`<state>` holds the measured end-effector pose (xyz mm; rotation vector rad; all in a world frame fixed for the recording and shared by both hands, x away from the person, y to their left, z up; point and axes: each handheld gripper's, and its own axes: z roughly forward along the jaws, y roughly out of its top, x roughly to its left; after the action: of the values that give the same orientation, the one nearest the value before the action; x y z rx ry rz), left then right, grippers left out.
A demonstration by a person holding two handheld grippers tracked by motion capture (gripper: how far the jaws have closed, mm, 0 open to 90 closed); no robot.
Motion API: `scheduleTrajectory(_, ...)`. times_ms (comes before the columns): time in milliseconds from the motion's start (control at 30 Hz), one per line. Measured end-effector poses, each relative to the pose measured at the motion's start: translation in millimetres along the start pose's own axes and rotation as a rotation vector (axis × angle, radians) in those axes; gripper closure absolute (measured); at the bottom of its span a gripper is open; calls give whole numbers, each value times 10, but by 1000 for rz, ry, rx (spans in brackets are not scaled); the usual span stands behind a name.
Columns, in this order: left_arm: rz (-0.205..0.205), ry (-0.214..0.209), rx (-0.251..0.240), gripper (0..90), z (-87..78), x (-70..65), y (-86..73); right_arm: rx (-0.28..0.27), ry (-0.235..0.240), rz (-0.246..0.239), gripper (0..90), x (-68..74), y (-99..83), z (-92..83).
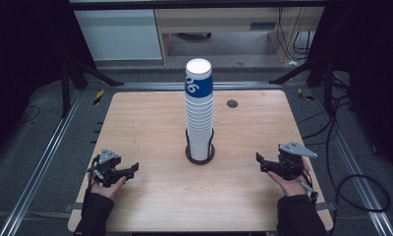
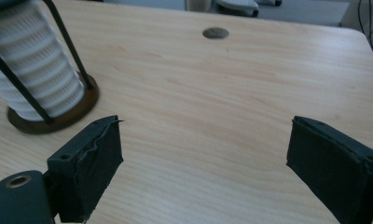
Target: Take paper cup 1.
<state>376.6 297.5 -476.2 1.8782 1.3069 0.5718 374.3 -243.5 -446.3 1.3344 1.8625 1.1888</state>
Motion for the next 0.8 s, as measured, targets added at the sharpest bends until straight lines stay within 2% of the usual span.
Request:
scheduleTrajectory(233, -4, 4, 0, 210, -4, 6, 0, -97, 57, 7, 100, 65, 343, -95)
scheduleTrajectory(300, -3, 3, 1, 211, -3, 6, -1, -118, 60, -5, 100, 86, 440, -116)
scheduleTrajectory(567, -6, -8, -10, 219, -16, -8, 15, -174, 90, -31, 100, 190, 726, -175)
scheduleTrajectory(800, 0, -10, 4, 222, 9, -12, 3, -223, 130, -48, 98, 329, 978, -213)
